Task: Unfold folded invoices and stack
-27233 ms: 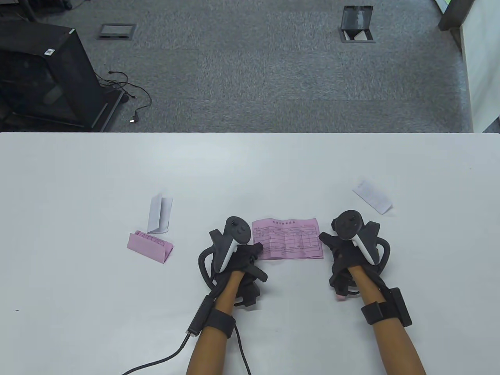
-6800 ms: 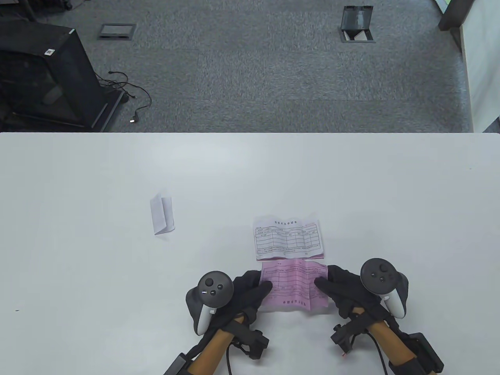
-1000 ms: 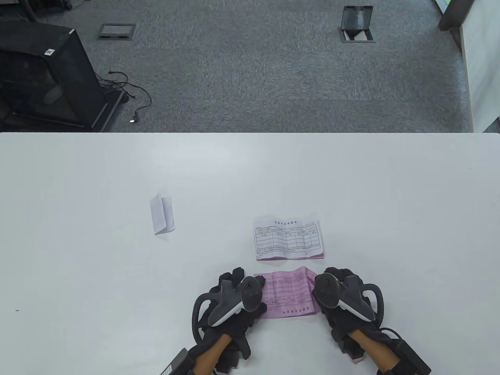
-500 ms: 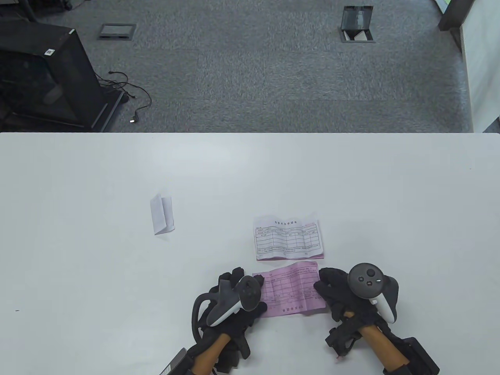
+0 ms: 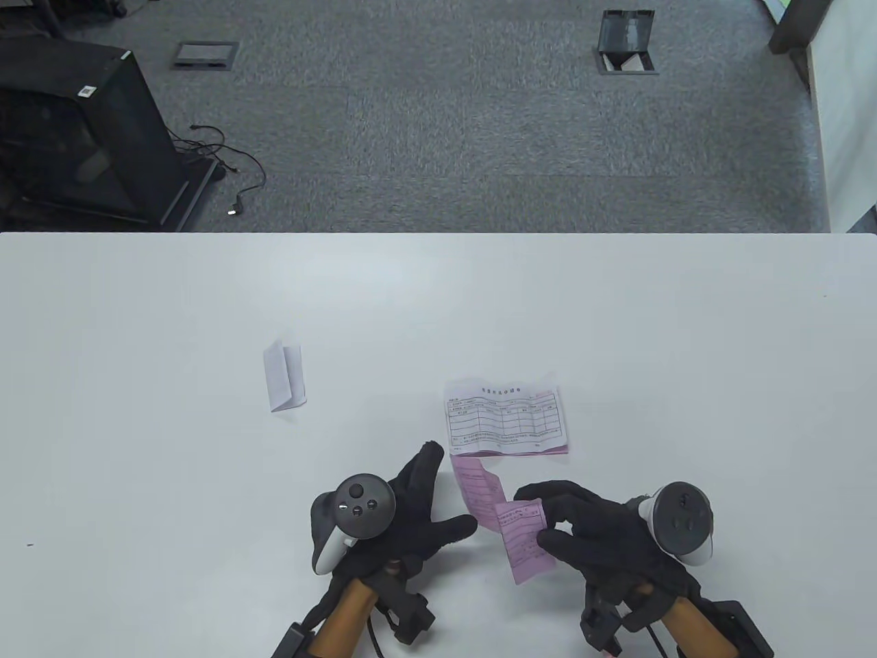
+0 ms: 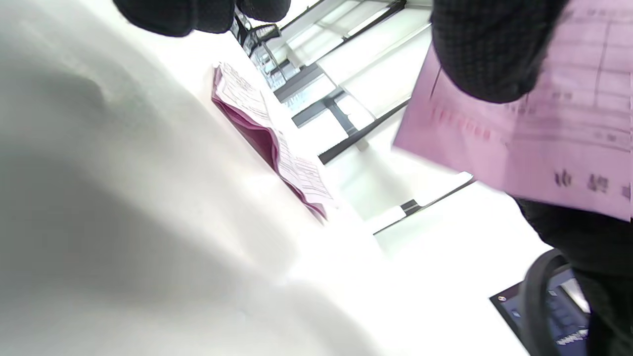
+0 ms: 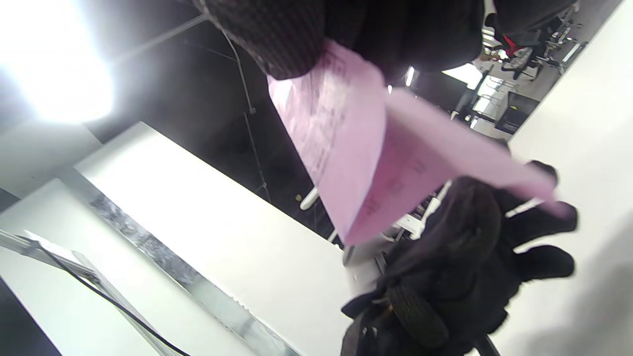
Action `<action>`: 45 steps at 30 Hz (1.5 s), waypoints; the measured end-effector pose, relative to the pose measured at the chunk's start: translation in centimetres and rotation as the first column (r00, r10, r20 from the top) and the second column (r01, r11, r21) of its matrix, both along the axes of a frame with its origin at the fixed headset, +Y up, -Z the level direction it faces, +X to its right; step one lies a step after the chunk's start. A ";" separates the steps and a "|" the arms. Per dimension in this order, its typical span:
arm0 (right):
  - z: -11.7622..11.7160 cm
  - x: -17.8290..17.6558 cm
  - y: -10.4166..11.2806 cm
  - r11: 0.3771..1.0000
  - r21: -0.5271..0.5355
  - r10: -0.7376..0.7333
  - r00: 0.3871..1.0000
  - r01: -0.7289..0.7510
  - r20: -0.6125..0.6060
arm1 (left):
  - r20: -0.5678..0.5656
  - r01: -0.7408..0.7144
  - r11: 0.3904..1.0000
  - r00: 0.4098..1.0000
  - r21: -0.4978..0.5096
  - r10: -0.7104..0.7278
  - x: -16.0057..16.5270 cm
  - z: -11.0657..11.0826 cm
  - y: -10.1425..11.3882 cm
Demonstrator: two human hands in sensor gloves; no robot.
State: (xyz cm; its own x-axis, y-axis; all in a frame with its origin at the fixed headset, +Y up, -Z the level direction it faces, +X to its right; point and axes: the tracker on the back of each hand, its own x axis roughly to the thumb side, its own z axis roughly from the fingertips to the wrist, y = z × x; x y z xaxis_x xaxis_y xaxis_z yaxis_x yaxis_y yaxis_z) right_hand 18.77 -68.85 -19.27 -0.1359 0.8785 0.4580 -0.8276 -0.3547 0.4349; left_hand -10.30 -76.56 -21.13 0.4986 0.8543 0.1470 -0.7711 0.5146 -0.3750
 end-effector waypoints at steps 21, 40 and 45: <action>-3.2 3.7 -5.0 0.939 -0.098 0.333 0.798 -0.330 0.502 | -0.296 -0.050 0.998 0.954 0.026 0.055 -0.5 -0.1 -0.3; -4.4 3.2 -7.3 0.809 -0.232 0.574 0.645 -0.540 0.505 | -0.347 0.170 0.969 0.911 -0.180 -0.224 0.3 -1.4 -1.2; -6.7 3.2 -5.0 0.799 -0.260 0.582 0.591 -0.541 0.559 | -0.388 0.201 0.962 0.884 -0.187 -0.260 1.0 -4.1 1.2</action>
State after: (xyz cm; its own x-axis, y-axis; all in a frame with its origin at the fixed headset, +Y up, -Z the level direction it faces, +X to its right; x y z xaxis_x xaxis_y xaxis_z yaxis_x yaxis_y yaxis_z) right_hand 21.99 -73.81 -25.95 -0.8300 0.5550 0.0559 -0.5569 -0.8301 -0.0277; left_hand -9.31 -75.40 -25.26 0.6747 0.7045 -0.2203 -0.7364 0.6627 -0.1359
